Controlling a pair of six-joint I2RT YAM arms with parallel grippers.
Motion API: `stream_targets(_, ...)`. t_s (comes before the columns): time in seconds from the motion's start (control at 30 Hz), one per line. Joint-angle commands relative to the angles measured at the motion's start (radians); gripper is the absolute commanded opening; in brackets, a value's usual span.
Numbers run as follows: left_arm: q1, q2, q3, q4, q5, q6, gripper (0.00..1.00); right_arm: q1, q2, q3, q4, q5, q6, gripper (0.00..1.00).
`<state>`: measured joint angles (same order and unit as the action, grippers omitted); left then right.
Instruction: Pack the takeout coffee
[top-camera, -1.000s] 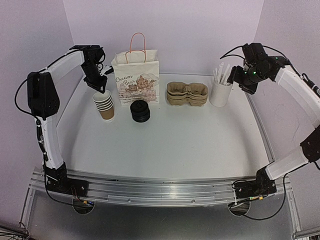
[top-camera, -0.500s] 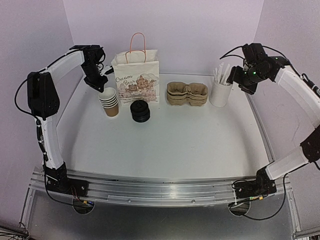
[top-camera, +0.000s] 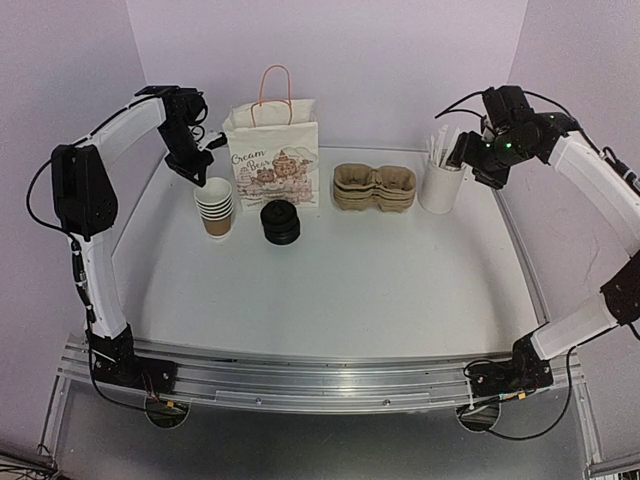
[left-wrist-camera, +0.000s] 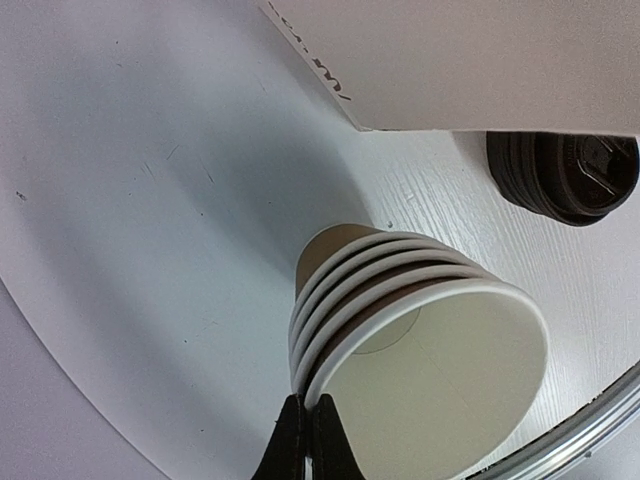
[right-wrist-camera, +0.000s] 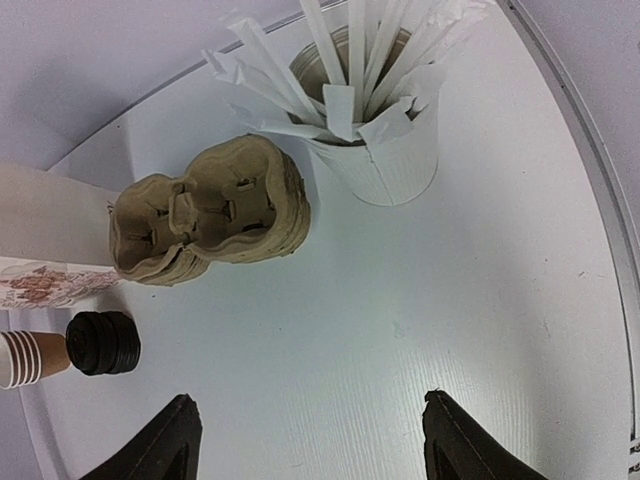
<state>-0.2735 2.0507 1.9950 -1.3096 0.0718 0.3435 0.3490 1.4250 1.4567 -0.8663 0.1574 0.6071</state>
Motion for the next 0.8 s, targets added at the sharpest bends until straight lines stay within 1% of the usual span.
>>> stream_targets(0.0,0.012,-0.076,0.043,-0.061,0.058,-0.033,0.00,0.069,0.023,0.040,0.032,-0.057,0.027,0.71)
stream_targets(0.13,0.029,-0.095,-0.019,-0.041,0.102,-0.070,0.00,0.194,0.071,0.091,0.098,-0.076,0.065,0.70)
stream_targets(0.23,0.040,-0.101,-0.041,-0.032,0.125,-0.094,0.00,0.309,0.145,0.122,0.214,-0.110,0.110,0.70)
stream_targets(0.33,0.042,-0.112,-0.044,-0.012,0.145,-0.113,0.00,0.410,0.281,0.170,0.353,-0.181,0.164,0.68)
stream_targets(0.43,0.042,-0.121,-0.063,0.011,0.151,-0.124,0.00,0.491,0.424,0.270,0.436,-0.230,0.186,0.67)
stream_targets(0.53,0.043,-0.130,-0.082,0.021,0.151,-0.128,0.00,0.527,0.563,0.411,0.467,-0.311,0.190,0.67)
stream_targets(0.6,0.043,-0.141,-0.070,0.013,0.134,-0.128,0.00,0.541,0.629,0.479,0.472,-0.335,0.196,0.67)
stream_targets(0.77,0.054,-0.181,0.018,-0.012,0.038,-0.113,0.00,0.547,0.689,0.531,0.485,-0.341,0.197,0.67)
